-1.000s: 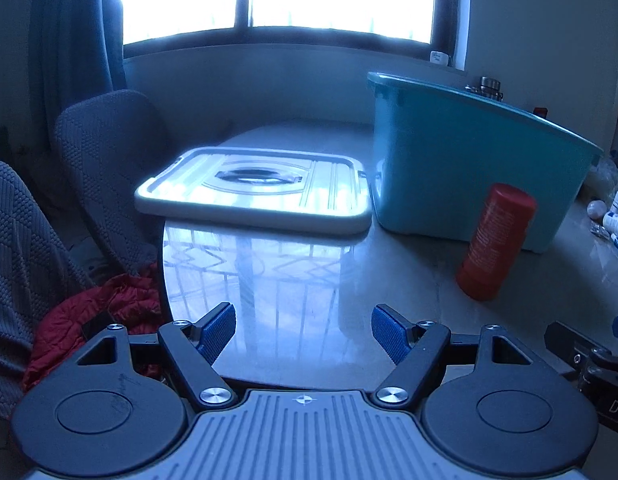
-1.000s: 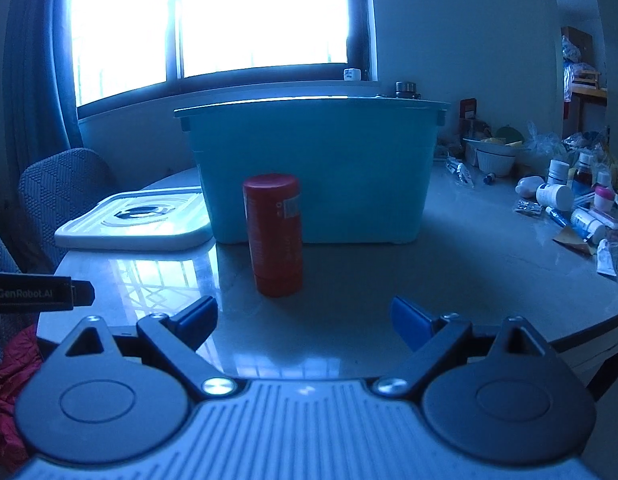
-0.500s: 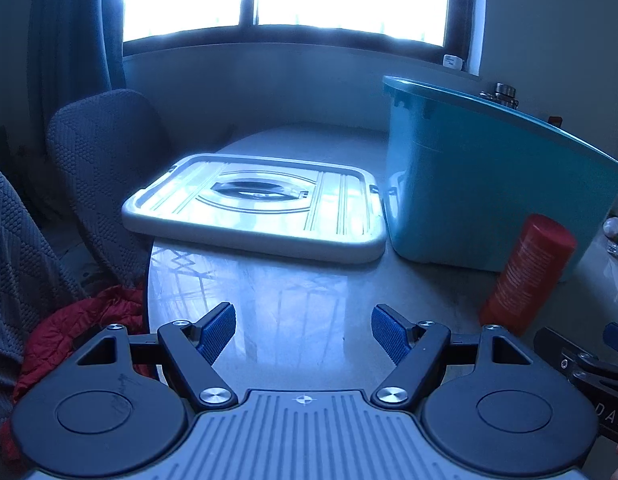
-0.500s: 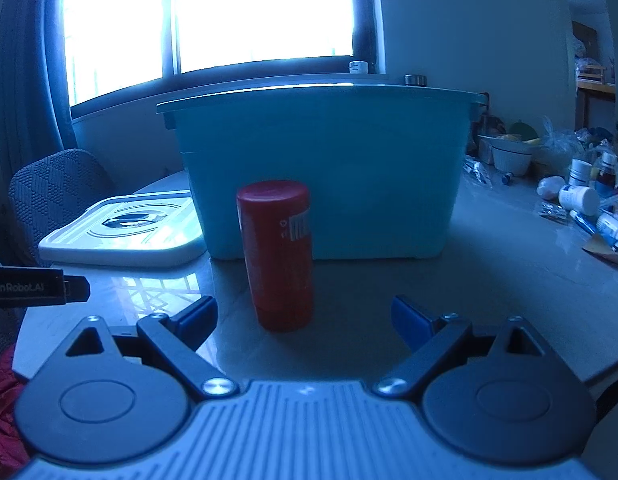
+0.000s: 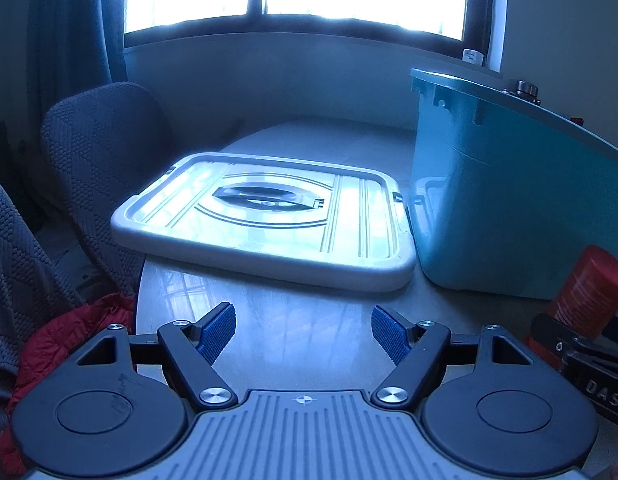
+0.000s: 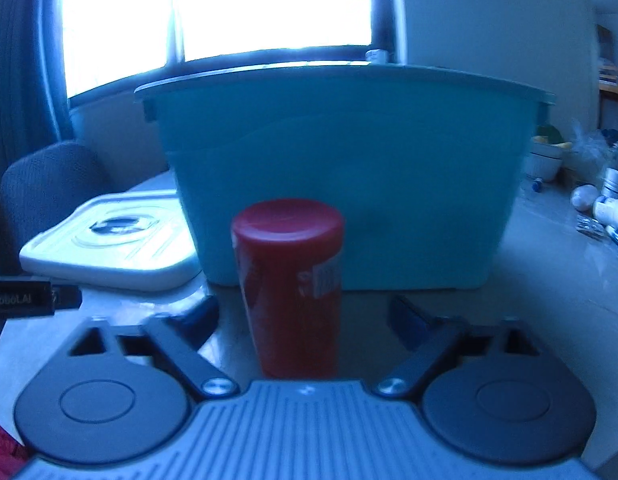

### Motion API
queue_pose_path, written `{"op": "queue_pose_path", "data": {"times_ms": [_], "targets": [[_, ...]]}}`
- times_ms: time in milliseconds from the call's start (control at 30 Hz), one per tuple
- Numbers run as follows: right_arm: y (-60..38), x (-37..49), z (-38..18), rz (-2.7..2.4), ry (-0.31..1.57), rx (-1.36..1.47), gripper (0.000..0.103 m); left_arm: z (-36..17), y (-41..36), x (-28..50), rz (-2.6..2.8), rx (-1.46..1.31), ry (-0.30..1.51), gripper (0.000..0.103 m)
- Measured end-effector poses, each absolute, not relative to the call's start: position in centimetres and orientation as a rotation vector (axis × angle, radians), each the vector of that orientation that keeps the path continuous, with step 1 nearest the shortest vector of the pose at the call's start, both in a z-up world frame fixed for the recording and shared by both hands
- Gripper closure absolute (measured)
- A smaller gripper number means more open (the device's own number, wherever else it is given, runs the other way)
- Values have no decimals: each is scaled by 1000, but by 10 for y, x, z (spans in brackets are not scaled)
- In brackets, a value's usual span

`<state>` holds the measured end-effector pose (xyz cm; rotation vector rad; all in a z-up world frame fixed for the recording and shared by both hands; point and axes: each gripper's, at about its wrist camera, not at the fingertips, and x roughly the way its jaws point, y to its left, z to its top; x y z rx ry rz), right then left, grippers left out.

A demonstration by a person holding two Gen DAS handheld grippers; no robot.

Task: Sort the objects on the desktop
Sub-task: 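Carry the red canister over the teal tub and open the right tool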

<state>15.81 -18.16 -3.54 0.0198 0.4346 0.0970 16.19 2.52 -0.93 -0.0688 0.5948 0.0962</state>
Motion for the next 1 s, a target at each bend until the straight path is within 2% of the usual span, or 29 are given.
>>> {"op": "queue_pose_path", "data": {"times_ms": [400,1000], "targets": [[-199,135,-18,103,473,63,54,18,13,156,64,-67,577,26],[-226,55,63,93,384,36,54,66,1,50,33,-54,550,26]]}}
